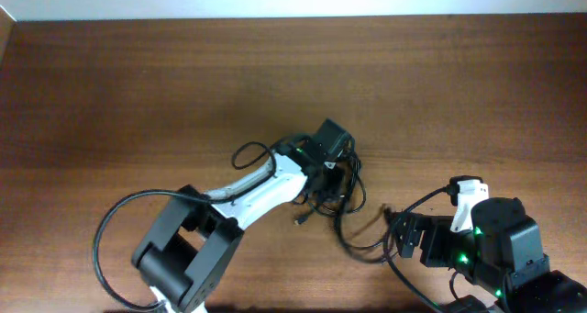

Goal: Untangle cables

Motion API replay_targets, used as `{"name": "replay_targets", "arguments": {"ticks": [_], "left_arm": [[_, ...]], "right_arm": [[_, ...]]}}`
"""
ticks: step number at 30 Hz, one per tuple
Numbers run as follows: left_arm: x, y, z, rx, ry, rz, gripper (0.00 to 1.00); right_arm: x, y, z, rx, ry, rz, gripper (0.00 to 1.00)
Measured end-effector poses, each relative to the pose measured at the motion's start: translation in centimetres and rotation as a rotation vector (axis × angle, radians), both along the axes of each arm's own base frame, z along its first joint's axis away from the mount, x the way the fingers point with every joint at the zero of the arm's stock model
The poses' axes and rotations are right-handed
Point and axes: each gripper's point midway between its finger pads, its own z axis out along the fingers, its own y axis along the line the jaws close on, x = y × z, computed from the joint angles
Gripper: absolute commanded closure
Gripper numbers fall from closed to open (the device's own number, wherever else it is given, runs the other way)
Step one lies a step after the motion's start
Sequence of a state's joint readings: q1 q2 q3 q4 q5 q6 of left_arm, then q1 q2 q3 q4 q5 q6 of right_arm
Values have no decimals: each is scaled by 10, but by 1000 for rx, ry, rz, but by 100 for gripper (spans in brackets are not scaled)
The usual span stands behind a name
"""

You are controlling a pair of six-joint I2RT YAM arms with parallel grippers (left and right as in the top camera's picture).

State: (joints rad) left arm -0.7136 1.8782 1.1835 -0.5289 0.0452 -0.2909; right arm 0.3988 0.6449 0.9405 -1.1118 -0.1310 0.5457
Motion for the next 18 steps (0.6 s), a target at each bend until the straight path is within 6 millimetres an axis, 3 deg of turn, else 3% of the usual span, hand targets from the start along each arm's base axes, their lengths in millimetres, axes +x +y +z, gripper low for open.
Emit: {"name": "replay_targets", "arguments": {"ticks": [2,4,5,6,7,8,9,10,12,14,16,17,18], "left_arm": [[-9,8,0,32,39,0,100],[-19,13,23,37,68,-4,100],[-19,11,53,-12,31,-7,100],[-16,7,101,-105,-56,-11,100],[-15,4,162,-228,-181,-20,100],[-21,7,206,-311,-269,-27,100],[-30,15,241,-373,-344,-30,100],[-36,20,260,-407,-385,-32,100],[-42,25,272,-429,-412,-33,100],[-41,22,275,-446,-416,-42,100],[-45,13,283,-499,-412,-77,100],[-48,10,283,-510,-401,-89,100],[-51,7,284,-528,-387,-106,100]], "right_arm": [[0,0,0,0,0,0,2],[0,0,0,0,2,0,1],[0,0,0,-1,2,0,1],[-1,0,-1,-1,3,0,1],[0,0,0,-1,2,0,2],[0,0,0,-1,2,-1,1],[0,0,0,-1,3,-1,1],[0,0,0,0,0,-1,1],[8,5,2,8,-8,4,1],[21,21,4,52,-6,44,15],[38,39,-1,86,25,91,36],[45,45,-7,89,51,102,41],[50,49,-13,87,74,105,40]]}}
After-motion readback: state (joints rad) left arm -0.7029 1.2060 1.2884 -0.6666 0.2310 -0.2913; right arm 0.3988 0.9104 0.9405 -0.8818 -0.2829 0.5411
